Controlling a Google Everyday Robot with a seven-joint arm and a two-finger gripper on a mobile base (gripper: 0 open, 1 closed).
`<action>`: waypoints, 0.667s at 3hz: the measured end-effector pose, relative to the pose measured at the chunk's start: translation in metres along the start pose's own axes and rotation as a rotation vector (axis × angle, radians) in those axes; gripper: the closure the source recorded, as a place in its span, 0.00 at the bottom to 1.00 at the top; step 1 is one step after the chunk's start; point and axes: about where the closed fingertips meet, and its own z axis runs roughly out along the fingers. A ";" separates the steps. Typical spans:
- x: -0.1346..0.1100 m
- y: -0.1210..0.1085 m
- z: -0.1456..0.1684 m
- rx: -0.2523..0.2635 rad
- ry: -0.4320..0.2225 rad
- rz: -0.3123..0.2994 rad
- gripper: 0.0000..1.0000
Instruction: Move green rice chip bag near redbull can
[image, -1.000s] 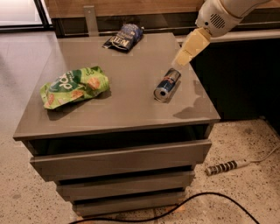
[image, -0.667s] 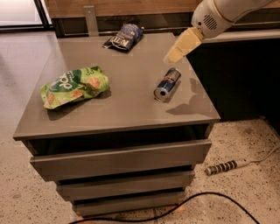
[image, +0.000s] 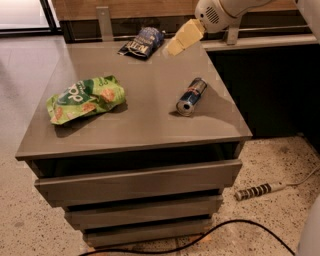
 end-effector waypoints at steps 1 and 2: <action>-0.020 0.018 0.061 -0.114 0.022 -0.063 0.00; -0.025 0.027 0.085 -0.155 0.036 -0.086 0.00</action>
Offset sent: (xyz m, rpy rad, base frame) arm 0.0325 0.0956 -0.0534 -0.0370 0.0893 0.2084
